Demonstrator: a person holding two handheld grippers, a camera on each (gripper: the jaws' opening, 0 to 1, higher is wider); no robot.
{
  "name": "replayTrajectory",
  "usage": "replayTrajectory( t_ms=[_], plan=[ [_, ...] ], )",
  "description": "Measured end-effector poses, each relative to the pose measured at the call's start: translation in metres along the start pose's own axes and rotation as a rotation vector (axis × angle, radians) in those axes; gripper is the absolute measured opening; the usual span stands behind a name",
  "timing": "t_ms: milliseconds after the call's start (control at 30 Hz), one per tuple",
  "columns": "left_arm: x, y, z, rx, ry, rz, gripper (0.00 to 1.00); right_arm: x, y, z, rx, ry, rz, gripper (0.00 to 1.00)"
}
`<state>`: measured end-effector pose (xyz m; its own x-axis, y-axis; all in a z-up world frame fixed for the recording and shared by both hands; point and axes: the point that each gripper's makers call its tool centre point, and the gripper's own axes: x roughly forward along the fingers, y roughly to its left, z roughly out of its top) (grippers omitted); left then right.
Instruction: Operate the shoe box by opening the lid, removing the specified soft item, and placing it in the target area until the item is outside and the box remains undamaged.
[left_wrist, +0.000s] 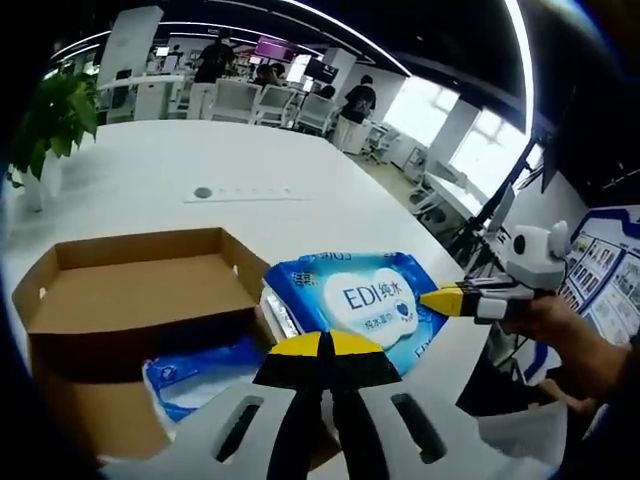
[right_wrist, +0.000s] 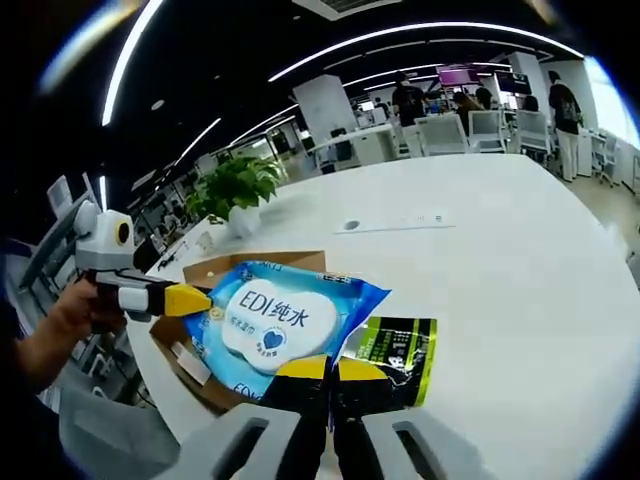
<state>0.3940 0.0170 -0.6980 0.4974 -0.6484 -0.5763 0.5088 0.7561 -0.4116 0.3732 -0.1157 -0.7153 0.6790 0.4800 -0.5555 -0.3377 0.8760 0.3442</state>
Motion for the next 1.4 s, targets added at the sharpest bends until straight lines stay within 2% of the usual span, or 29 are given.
replayTrajectory(
  t_ms=[567,900,1100,1267,1400],
  plan=[
    [0.044,-0.007,-0.008,0.042,0.039,-0.026,0.0,0.0,-0.039,-0.007,-0.005,0.023,-0.07,0.0],
    [0.066,0.0,-0.014,0.074,0.08,-0.005,0.0,0.022,-0.061,-0.01,-0.05,0.059,-0.074,0.0],
    [0.075,0.005,-0.021,0.097,0.114,0.015,0.0,0.034,-0.064,-0.016,-0.079,0.088,-0.07,0.0],
    [0.085,0.012,-0.024,0.095,0.144,0.026,0.0,0.045,-0.073,-0.023,-0.057,0.1,-0.075,0.0],
    [0.089,0.016,-0.029,0.168,0.166,0.058,0.0,0.053,-0.074,-0.027,-0.064,0.108,-0.082,0.0]
  ],
)
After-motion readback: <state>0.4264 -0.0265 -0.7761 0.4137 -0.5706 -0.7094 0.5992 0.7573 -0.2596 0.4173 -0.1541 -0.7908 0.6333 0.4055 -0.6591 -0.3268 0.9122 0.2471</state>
